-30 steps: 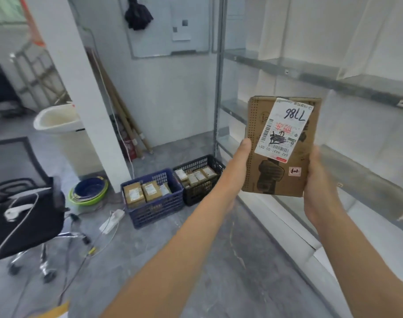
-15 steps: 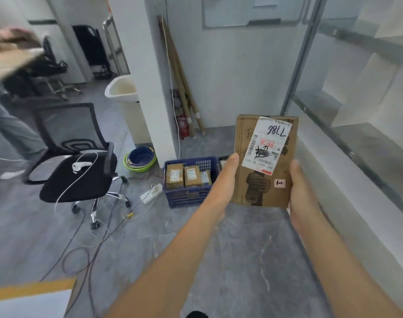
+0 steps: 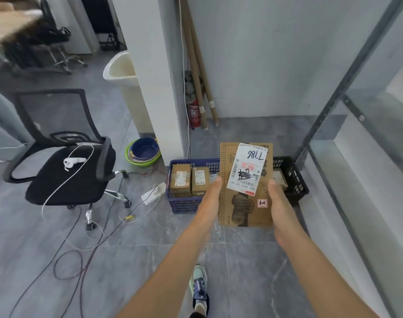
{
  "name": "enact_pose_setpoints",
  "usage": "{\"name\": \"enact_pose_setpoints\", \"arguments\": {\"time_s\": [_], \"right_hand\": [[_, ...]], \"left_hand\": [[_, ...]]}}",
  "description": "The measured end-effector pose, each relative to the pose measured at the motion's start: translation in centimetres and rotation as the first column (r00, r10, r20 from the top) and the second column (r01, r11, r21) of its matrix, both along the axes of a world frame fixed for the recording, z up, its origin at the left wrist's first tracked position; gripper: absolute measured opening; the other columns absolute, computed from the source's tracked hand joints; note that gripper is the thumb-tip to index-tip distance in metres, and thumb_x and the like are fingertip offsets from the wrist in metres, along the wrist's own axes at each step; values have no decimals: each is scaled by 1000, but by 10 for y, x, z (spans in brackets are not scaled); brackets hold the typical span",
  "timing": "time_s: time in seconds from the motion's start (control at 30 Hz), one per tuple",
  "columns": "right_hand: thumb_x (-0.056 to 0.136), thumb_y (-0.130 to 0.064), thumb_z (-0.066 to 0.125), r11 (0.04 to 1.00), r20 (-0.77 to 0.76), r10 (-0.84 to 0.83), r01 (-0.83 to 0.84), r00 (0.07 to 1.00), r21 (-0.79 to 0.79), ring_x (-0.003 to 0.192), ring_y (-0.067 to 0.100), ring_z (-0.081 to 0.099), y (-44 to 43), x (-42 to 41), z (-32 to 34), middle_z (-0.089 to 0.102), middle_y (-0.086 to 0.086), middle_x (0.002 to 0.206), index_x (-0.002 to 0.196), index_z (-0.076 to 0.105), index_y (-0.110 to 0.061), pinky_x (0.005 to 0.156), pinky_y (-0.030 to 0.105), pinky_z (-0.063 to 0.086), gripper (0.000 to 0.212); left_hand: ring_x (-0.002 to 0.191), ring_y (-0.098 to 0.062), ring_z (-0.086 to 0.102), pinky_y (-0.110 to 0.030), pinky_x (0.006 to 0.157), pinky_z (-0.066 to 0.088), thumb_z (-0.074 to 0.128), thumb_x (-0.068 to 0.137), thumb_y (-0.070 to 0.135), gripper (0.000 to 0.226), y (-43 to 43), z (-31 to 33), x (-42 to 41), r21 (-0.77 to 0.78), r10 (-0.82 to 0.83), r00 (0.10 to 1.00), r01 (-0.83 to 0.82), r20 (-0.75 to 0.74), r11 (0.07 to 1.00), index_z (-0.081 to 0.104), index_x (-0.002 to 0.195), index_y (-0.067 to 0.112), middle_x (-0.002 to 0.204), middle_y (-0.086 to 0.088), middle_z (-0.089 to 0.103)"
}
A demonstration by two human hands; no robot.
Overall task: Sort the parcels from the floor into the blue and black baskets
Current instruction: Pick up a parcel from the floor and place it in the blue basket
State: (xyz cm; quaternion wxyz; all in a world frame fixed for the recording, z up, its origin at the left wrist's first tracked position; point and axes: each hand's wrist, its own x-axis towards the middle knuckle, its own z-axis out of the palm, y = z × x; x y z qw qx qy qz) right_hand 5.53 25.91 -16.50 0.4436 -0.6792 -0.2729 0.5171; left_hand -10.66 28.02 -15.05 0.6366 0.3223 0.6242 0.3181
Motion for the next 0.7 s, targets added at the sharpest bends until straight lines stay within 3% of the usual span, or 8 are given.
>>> {"name": "enact_pose_setpoints", "arguments": {"time_s": [0.07,0.13,0.23,0.33,0.53,0.7], "right_hand": [[110,-58,32,999,-4,-20,20,1000,-50,116,10,64,35,-4,-13,72,-11,123,134,64,-35,91,36,46,46],[110,-60,32,995,-20,-28,26,999,-93,116,11,64,67,-8,-27,72,-10,124,134,63,-35,90,36,48,46],[108,-63,31,988,-16,-22,19,1000,-154,121,14,60,111,-11,-49,69,-10,129,136,61,-37,104,42,45,49],[107,-65,31,978,-15,-1,-2,1000,-207,130,18,57,150,-11,-74,66,-9,136,141,58,-40,115,50,39,50],[105,-68,34,943,-56,-2,-17,998,-331,123,22,63,231,7,-126,70,-7,131,138,59,-41,115,56,44,50],[101,-74,35,908,-77,32,-61,997,-415,123,21,62,296,32,-169,68,-7,134,133,57,-49,114,57,43,47]], "left_hand": [[100,-5,63,-45,112,43,41,106,57,25,36,-13,-4,-46,10,1000,-9,21,999,59,90,55,92,27,67],[92,-1,60,-43,108,43,40,108,55,27,71,-25,-9,-85,-4,1000,5,12,996,59,90,52,89,25,67],[104,-14,60,-42,106,40,37,107,58,27,119,-50,-12,-132,-31,999,27,-25,991,58,92,50,102,15,67],[113,-18,56,-38,103,39,34,107,59,27,160,-69,-12,-194,-48,997,36,-56,980,57,97,47,101,15,63],[94,-5,55,-38,104,40,35,110,51,26,237,-106,2,-264,-49,996,29,-70,964,53,92,45,93,21,59],[117,-16,53,-45,113,36,35,107,60,28,307,-158,26,-342,-69,995,38,-78,939,57,101,43,106,18,63]]}}
